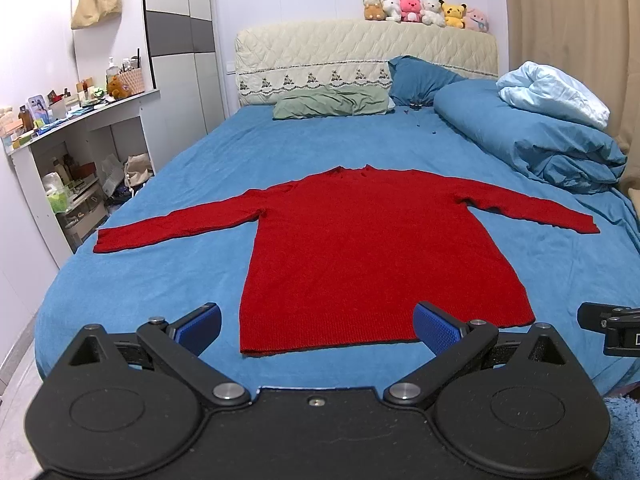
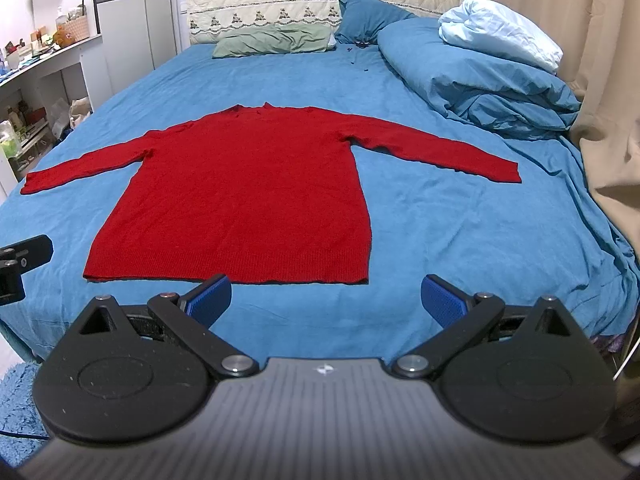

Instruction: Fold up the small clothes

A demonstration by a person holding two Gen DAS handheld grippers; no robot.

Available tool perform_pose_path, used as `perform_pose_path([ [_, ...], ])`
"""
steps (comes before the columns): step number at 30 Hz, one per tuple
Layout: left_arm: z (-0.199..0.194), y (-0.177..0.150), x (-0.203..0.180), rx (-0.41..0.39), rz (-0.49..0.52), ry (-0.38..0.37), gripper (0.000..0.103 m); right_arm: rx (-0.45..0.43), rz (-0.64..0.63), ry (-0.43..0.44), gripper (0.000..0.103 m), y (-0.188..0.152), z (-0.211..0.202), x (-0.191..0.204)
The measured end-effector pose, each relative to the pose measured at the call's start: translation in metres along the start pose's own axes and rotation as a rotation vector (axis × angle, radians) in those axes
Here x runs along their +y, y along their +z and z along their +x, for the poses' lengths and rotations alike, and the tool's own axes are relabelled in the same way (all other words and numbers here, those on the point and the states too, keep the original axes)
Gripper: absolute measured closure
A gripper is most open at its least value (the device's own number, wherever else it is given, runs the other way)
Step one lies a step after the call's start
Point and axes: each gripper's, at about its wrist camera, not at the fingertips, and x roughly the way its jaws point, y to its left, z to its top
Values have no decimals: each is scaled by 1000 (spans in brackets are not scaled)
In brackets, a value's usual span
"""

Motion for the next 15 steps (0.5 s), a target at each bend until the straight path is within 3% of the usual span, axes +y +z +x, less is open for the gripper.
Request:
perform_pose_path([
  [15, -2, -2, 0, -4, -8, 4, 0, -3, -3, 2, 0, 0, 0, 1],
])
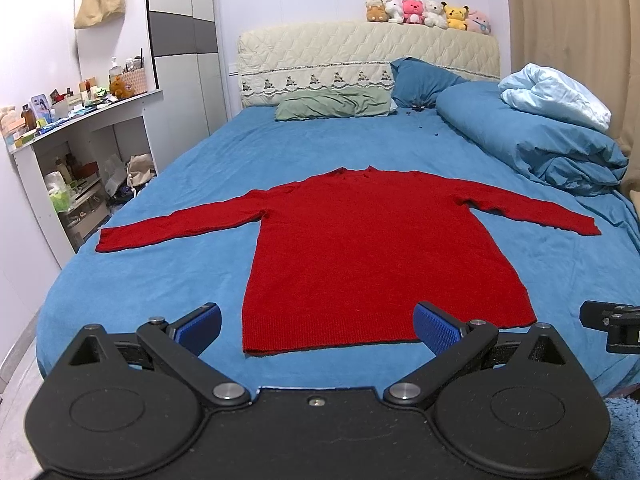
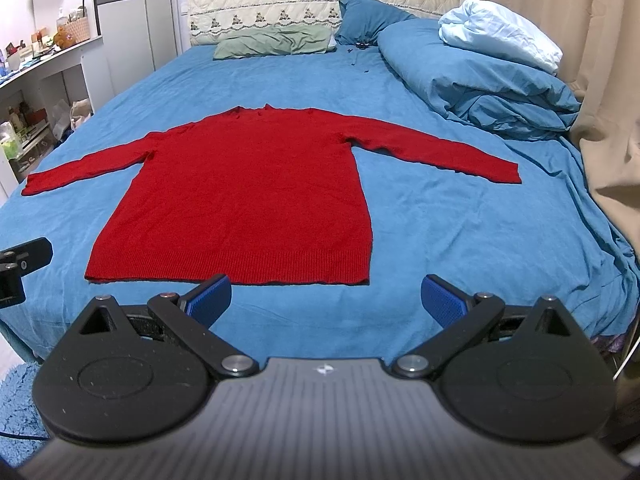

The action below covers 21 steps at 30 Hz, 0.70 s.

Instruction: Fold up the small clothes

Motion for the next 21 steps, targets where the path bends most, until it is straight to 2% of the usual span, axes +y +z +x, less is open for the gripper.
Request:
perform_pose_path([
  [21, -1, 0, 0, -1, -9, -2, 0, -8, 1, -1, 0, 0, -3, -2],
])
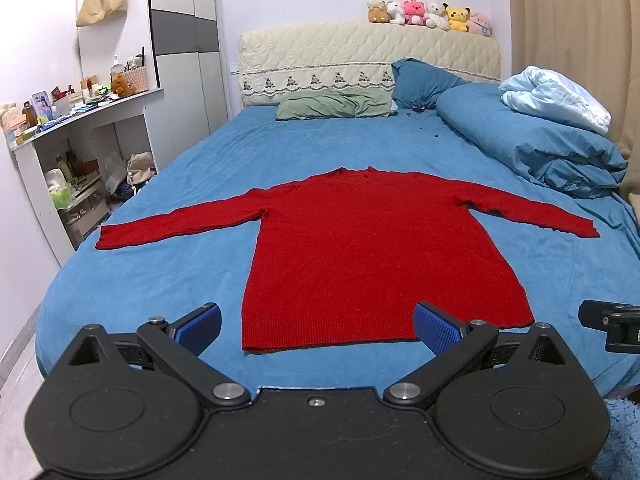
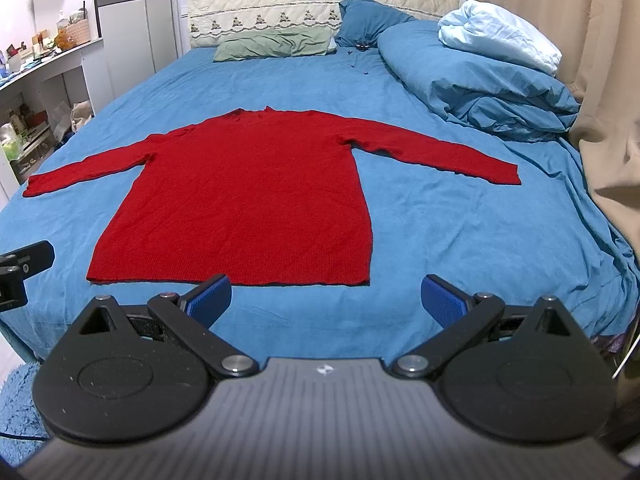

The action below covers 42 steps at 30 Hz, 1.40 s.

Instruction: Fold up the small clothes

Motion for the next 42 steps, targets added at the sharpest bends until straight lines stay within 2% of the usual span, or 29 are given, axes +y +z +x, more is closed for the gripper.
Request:
perform_pose_path([
  [9, -10, 15, 2, -23, -6, -5, 0, -34, 22, 19, 0, 5, -15, -4],
  [14, -9, 58, -1, -87, -22, -23, 0, -85, 66, 9, 0, 26, -21, -22],
  [19, 26, 116, -10, -111, -36, -69, 0, -108, 154, 6, 0, 56, -6, -63],
  [23, 73, 159, -22, -103, -43, -110, 0, -101, 210, -67, 0, 83, 30, -102],
  [26, 118, 186, -37, -93, -17, -106, 0, -85, 258, -129, 0, 99, 66, -135],
  [31, 200, 214, -71, -58, 33, -112, 0, -64, 310, -225, 0, 116, 136, -184],
  [36, 300, 229, -114, 54, 38, -148, 0, -22, 394, -242, 0, 123, 208, -223],
  [39, 358, 227, -147, 95, 76, -158, 0, -9, 432, -244, 0, 123, 252, -243],
  [42, 411, 218, -177, 134, 100, -173, 0, 8, 468, -290, 0, 118, 302, -261],
])
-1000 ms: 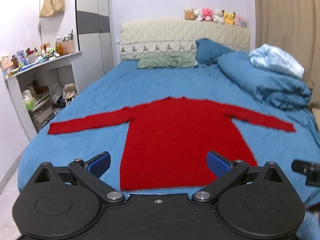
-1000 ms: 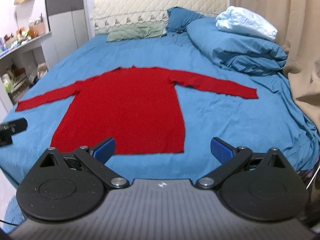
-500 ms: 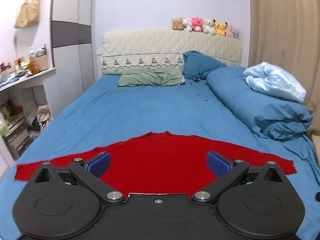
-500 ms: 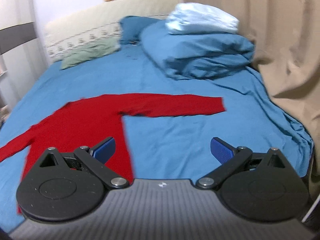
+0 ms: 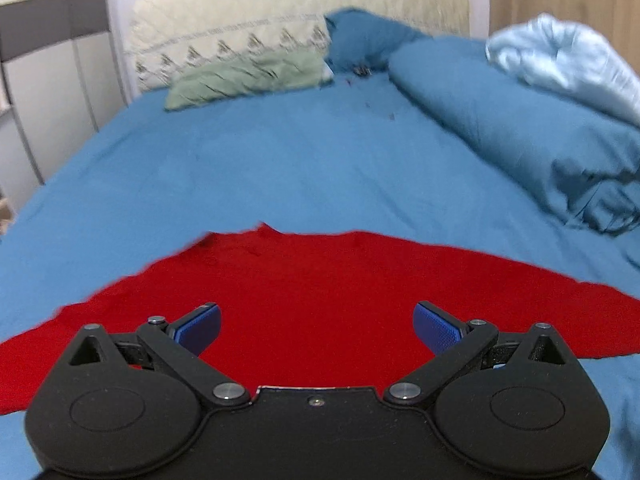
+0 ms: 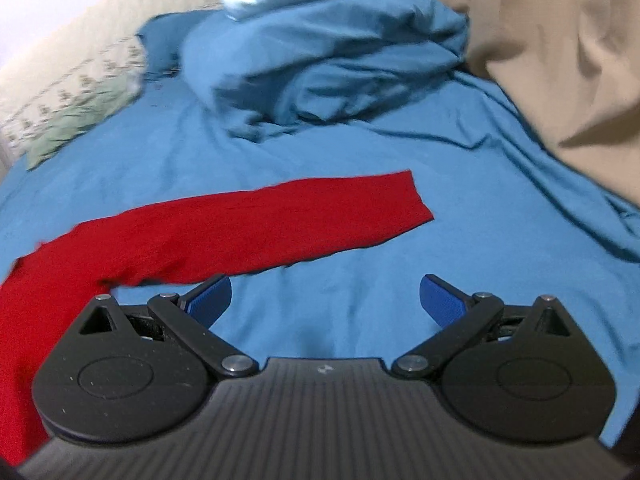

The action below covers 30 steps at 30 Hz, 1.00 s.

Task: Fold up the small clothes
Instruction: 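Move the right tool to a sweater sleeve cuff and close on it, then carry the held sleeve across the sweater body and open the right tool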

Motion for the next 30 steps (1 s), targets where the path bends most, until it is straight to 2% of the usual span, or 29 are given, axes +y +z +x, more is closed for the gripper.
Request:
perform_pose_path([
  [5, 78, -6, -25, 80, 1, -30, 0, 4, 97, -42, 0, -6, 69, -13],
  [10, 116, -11, -45, 174, 37, -12, 0, -9, 158, -65, 0, -10, 101, -23],
  [14, 146, -12, -54, 297, 25, 0, 0, -39, 123, -81, 10, -4, 115, -19],
  [18, 150, -12, -57, 345, 24, 14, 0, -22, 148, -101, 19, 8, 129, -20],
  [21, 157, -6, -50, 410, -3, -1, 0, 19, 183, -123, 32, 21, 134, -20],
  [23, 162, -2, -48, 449, -6, -12, 0, 44, 183, -151, 58, 29, 137, -20],
  [25, 164, 0, -47, 480, -3, -23, 0, 69, 170, -164, 74, 39, 139, -19],
  [27, 165, 2, -45, 499, 5, -37, 0, 83, 139, -163, 81, 46, 139, -16],
  [30, 163, 4, -38, 516, -10, -60, 0, 64, 85, -130, 83, 59, 129, -3],
])
